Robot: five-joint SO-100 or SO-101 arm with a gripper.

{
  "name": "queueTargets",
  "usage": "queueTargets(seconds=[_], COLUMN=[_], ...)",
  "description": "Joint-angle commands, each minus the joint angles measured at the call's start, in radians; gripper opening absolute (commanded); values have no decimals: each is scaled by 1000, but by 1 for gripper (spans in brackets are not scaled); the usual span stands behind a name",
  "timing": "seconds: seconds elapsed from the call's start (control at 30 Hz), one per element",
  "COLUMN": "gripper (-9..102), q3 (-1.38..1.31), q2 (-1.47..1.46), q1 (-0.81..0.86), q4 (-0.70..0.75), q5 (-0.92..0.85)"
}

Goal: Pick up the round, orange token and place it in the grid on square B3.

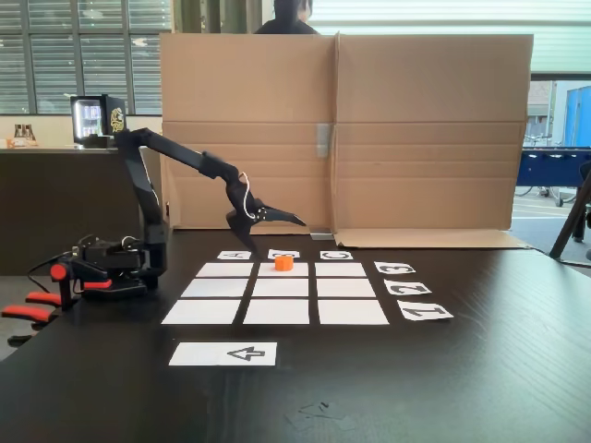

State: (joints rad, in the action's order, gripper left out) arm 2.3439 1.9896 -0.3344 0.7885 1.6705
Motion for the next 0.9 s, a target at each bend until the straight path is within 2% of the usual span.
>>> queueTargets(seconds=[0.0,0.2,0.33,0.4,0.43,0.47,0.53,0.6,0.7,0.87], gripper=[53,53,53,49,47,38,13,-1,-1,-1], q3=[126,199,216,227,244,259,302,354,459,598], q2=[304,646,761,801,836,864,922,989,1083,1310], q1=[141,597,953,1140,1235,1316,1494,1626,1767,1868], q4=[-6,109,98,97,97,92,52,55,49,160], q5=[-20,-118,-121,-121,-121,-127,-120,-137,-166,-236])
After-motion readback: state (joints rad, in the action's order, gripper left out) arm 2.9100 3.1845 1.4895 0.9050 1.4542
